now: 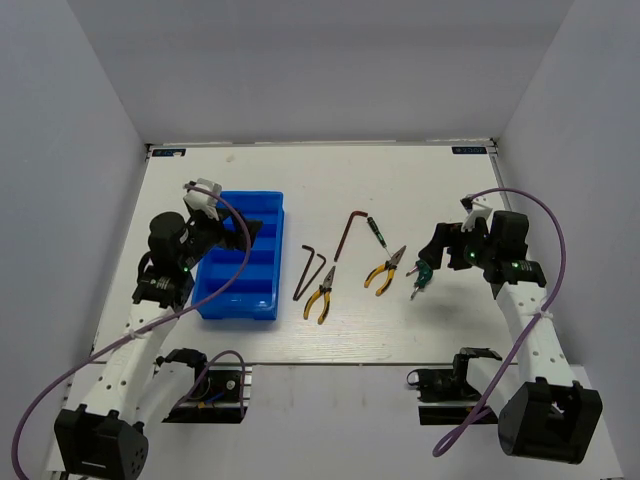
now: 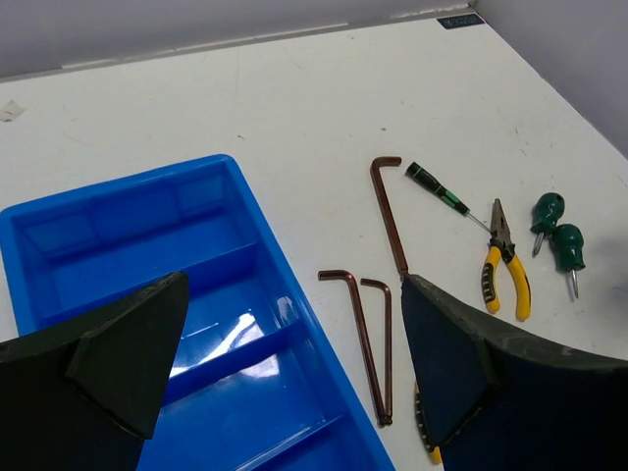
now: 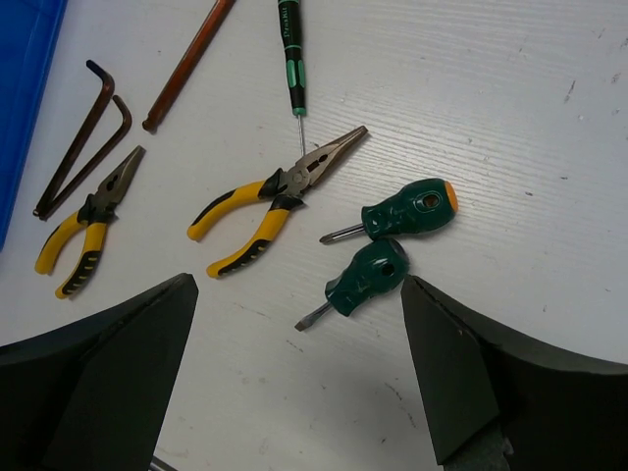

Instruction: Sort the tools into containers

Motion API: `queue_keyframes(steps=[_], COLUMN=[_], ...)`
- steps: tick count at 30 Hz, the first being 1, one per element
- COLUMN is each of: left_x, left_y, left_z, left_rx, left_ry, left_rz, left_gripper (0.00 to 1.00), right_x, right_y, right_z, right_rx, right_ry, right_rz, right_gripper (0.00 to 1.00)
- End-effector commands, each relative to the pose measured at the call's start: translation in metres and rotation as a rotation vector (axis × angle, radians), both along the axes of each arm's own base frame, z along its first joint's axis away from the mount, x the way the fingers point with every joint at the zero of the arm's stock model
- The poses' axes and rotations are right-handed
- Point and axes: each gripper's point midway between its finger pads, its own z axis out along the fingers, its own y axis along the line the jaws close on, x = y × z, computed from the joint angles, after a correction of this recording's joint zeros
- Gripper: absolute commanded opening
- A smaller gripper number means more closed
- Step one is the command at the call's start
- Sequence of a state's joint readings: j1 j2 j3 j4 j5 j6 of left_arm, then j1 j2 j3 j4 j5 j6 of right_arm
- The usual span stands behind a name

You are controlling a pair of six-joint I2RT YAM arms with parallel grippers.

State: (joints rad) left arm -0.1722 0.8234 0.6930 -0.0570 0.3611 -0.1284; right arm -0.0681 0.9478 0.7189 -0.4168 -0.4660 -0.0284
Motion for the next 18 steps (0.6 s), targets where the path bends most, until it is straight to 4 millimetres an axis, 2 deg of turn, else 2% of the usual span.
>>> queue_keyframes(steps=[1,8,9,10,12,13,14,15,16,17,18], left_x=[-0.002,0.001,0.0,0.001,0.001,0.004,0.006,0.009,0.013,0.015,0.019], left_y=[-0.006,-0.006,-0.008,-0.011,-0.018,-0.027,-0.034,-0.038,-0.045,-0.054,-0.058], left_z=[0.002,-0.004,-0.001,-0.002,-0.005,-0.003,-0.002,-0.009,0.002,-0.001,-0.028], left_rx=[0.001,0.004,-0.007,-0.01,-0.025,-0.031,-0.024,-0.008,-0.004,0.024,0.057], left_ry=[-0.014,0.004,0.0,0.001,0.013,0.03,0.031,0.073,0.075,0.093,0.205], left_rz=[-0.043,-0.043,-0.051,-0.073,-0.11,-0.164,-0.199,-0.21,-0.241,-0.274,-0.278], left_gripper=[0.97,0.93,0.88,0.82,0.58,0.31,0.17,0.05,0.0,0.0,0.0], right_x=[0.006,0.001,0.001,-0.002,-0.01,-0.015,-0.016,-0.017,-0.016,-0.017,-0.016], right_y=[-0.002,0.003,0.004,0.005,0.01,0.012,0.012,0.013,0.013,0.013,0.013], right_z=[0.012,0.015,0.016,0.013,0.008,0.0,-0.002,-0.002,-0.003,-0.004,-0.005], right_rx=[-0.001,0.011,0.009,-0.004,-0.035,-0.05,-0.046,-0.042,-0.037,-0.037,-0.046], right_ry=[-0.054,-0.069,-0.074,-0.069,-0.102,-0.1,-0.092,-0.081,-0.069,-0.066,-0.075], right_rz=[-0.013,0.03,0.04,0.062,0.162,0.199,0.203,0.204,0.2,0.202,0.209], right_gripper=[0.91,0.91,0.91,0.91,0.91,0.87,0.6,0.09,0.0,0.0,0.0])
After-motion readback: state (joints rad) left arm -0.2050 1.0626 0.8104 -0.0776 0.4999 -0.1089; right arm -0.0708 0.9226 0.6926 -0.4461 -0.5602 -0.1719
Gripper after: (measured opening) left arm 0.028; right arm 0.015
